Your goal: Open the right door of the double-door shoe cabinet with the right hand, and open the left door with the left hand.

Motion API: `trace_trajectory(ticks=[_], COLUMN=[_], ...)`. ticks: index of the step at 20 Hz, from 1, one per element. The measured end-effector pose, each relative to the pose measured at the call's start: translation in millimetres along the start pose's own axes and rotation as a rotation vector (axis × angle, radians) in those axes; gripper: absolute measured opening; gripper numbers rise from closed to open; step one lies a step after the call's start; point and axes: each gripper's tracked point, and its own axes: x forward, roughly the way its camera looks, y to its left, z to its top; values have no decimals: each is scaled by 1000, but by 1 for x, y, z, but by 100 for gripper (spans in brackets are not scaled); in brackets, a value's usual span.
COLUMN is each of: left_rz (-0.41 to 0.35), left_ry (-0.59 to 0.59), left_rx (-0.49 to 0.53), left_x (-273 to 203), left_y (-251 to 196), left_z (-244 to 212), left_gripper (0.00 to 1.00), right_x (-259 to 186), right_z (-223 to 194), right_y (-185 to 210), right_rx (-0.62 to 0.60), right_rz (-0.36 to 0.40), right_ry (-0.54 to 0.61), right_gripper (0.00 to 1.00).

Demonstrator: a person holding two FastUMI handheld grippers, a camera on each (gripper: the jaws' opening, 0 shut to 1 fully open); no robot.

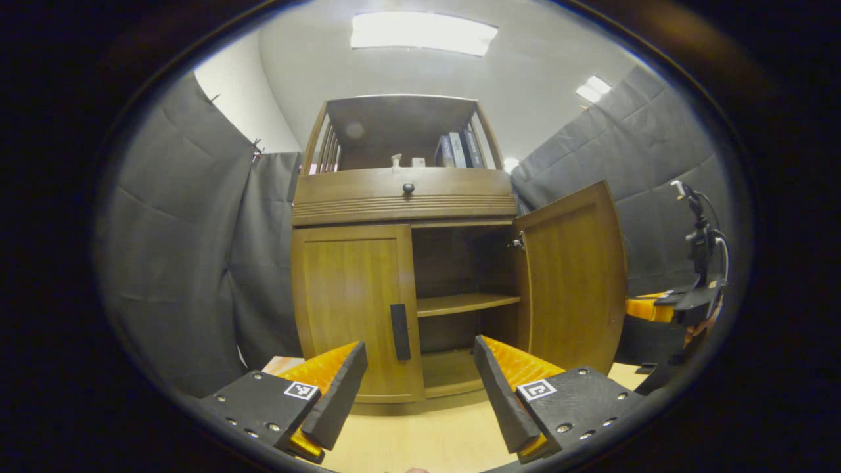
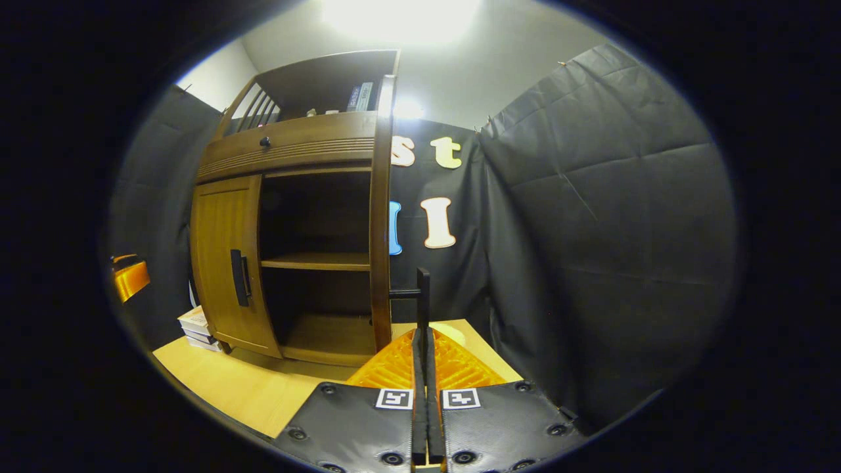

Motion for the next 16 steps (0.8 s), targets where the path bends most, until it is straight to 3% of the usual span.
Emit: trace_trajectory(ticks=[2,3,6,9,13,16], left_rz=[12,18,44,59,51,50], left_ry=[0,3,10,14,9,17], left_rx=[4,3,18,38,30,31], left_x=[11,17,40,63,96,116], left_y=[7,10,21,31,36,37], left_z=[-2,-4,-11,-19,-24,-31], left_gripper=[92,92,92,92,92,92], right_x=[-10,-19,-31,-45,-45,-43], right_z=[2,2,7,11,4,5], right_y=[1,5,7,5,-10,-14], right_rx=[7,19,38,36,13,10], right_rz=[6,31,54,79,37,15], right_ry=[-4,-3,-33,-57,-40,-41], right_gripper=[2,10,12,46,94,94])
